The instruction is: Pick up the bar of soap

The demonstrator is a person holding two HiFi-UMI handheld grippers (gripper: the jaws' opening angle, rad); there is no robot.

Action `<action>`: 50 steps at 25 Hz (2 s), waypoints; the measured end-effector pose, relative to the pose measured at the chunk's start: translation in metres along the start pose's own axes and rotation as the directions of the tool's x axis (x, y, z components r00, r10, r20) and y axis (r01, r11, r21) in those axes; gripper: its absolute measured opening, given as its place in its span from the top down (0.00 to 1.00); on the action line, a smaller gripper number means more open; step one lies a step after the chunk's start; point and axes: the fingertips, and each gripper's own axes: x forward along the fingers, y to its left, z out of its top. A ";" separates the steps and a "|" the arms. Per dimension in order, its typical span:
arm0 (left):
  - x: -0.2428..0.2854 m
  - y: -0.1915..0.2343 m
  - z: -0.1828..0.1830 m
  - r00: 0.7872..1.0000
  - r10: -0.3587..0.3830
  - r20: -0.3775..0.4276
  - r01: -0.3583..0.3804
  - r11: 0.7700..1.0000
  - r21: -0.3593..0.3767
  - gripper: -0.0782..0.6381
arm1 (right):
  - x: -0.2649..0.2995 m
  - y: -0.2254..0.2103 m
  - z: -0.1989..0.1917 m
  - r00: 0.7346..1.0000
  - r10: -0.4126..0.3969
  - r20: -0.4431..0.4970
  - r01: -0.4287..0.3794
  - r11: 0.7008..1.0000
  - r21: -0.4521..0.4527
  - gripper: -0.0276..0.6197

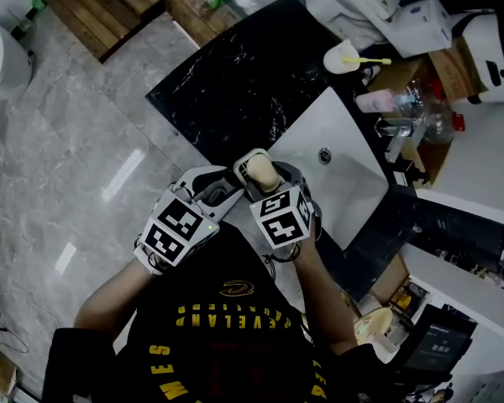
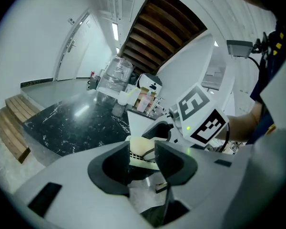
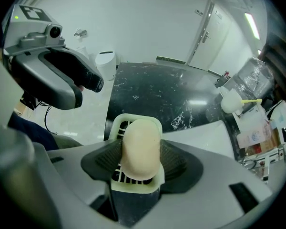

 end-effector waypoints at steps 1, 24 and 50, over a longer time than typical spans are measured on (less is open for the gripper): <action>-0.001 -0.001 0.000 1.000 0.001 0.001 -0.001 1.000 0.001 0.65 | -0.001 0.000 0.000 1.000 0.005 0.010 -0.005 1.000 0.014 0.55; -0.004 -0.025 -0.005 0.998 -0.062 -0.016 0.062 0.998 -0.017 0.65 | -0.053 -0.006 0.027 0.871 0.167 0.463 -0.382 0.822 0.422 0.55; -0.040 -0.095 0.098 0.957 -0.202 0.208 0.070 0.857 0.511 0.66 | -0.190 -0.004 0.080 0.379 0.152 0.913 -0.723 0.665 0.189 0.55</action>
